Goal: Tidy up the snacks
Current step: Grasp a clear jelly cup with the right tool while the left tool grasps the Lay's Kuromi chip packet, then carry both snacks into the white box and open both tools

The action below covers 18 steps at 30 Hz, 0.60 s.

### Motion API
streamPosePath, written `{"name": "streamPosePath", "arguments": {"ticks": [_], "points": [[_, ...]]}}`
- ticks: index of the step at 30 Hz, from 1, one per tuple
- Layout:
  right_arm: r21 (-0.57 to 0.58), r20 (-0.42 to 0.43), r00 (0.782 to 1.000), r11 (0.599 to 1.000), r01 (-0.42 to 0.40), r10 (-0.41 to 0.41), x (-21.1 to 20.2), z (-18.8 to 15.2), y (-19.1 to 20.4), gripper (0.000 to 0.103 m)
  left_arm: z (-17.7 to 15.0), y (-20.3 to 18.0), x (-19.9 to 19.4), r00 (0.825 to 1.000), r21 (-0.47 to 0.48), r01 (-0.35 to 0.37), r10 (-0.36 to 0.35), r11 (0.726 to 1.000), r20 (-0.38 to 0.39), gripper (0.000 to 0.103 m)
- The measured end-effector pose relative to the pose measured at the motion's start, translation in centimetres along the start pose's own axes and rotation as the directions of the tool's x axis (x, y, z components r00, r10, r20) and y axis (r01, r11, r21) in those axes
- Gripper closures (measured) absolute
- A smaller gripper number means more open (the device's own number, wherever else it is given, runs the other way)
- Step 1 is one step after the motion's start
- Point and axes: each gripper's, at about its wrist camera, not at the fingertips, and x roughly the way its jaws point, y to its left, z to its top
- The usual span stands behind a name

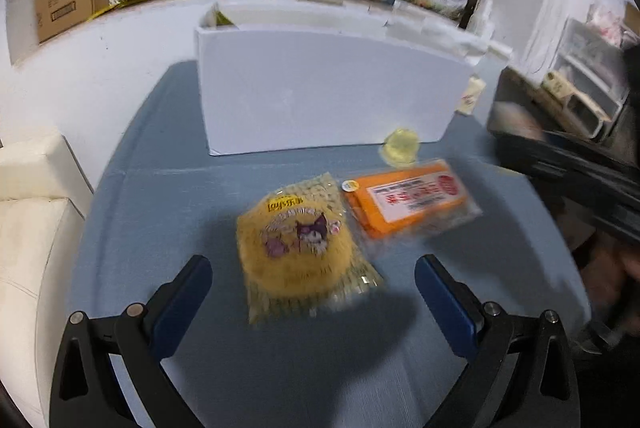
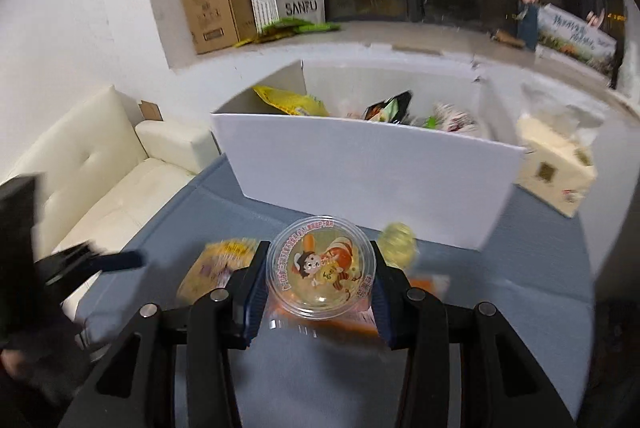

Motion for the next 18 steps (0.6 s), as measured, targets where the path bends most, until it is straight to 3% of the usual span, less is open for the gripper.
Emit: {"name": "streamPosePath", "arguments": {"ticks": [4, 7, 8, 10, 12, 18], "points": [[-0.013, 0.041, 0.999, 1.0, 0.002, -0.001, -4.0, -1.4, 0.1, 0.055, 0.7, 0.6, 4.0, 0.994, -0.031, -0.082, 0.079, 0.996, -0.071, 0.0], [-0.013, 0.065, 0.998, 1.0, 0.011, -0.01, -6.1, -2.3, 0.3, 0.055, 0.6, 0.2, 4.8, 0.99, 0.003, -0.122, 0.122, 0.993, -0.066, 0.001], [-0.015, 0.072, 0.997, 1.0, 0.013, -0.012, -6.6, -2.7, 0.3, 0.055, 0.5, 0.0, 4.8, 0.989, 0.019, -0.13, 0.131, 0.991, -0.064, 0.008], [-0.02, 0.081, 0.996, 0.999, 0.026, -0.024, -7.3, -3.2, 0.6, 0.055, 0.5, -0.5, 4.1, 0.993, 0.038, -0.112, 0.113, 0.993, -0.043, 0.023], [-0.013, 0.085, 0.996, 1.0, 0.018, -0.017, -7.7, -3.6, 0.7, 0.055, 0.4, 0.0, 3.4, 0.998, 0.003, -0.057, 0.057, 0.998, -0.042, 0.024], [0.007, 0.08, 0.997, 1.0, 0.014, -0.015, -8.1, -4.8, 0.6, 0.055, -0.4, 0.5, -1.2, 0.999, 0.014, 0.004, -0.005, 1.0, 0.052, 0.024]]}}
